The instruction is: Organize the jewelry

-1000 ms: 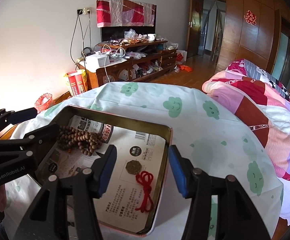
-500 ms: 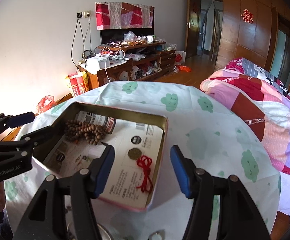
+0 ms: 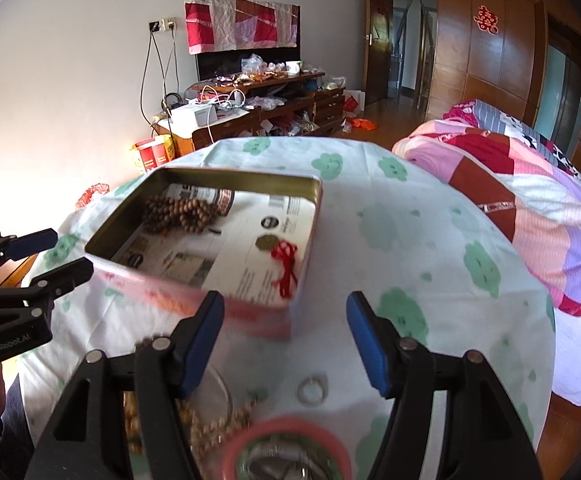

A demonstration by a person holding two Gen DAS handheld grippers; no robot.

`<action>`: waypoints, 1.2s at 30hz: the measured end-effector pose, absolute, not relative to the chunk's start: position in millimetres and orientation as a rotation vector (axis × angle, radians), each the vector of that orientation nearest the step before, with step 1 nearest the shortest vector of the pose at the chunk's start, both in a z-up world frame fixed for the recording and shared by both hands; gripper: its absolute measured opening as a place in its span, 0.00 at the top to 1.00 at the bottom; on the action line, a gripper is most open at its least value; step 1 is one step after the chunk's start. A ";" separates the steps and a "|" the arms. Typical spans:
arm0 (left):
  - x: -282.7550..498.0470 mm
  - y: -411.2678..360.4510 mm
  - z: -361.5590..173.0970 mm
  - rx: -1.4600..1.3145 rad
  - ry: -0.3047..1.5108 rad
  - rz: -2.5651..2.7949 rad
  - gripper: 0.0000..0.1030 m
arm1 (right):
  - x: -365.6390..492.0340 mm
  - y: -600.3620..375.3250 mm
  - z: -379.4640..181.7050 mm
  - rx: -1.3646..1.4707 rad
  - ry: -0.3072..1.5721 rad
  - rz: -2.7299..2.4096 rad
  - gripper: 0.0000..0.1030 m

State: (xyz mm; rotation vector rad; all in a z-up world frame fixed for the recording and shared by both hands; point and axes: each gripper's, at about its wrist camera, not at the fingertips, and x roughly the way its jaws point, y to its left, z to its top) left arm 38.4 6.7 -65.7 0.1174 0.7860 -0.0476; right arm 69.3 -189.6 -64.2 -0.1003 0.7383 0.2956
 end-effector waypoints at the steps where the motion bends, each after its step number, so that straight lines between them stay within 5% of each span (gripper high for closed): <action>1: 36.0 5.6 -68.1 0.117 0.793 -0.045 0.36 | 65.5 -192.0 -65.3 -0.100 0.739 0.291 0.36; 36: -27.2 -43.8 -81.6 0.181 0.798 -0.230 0.36 | 0.6 -237.1 -89.2 -0.053 0.744 0.185 0.32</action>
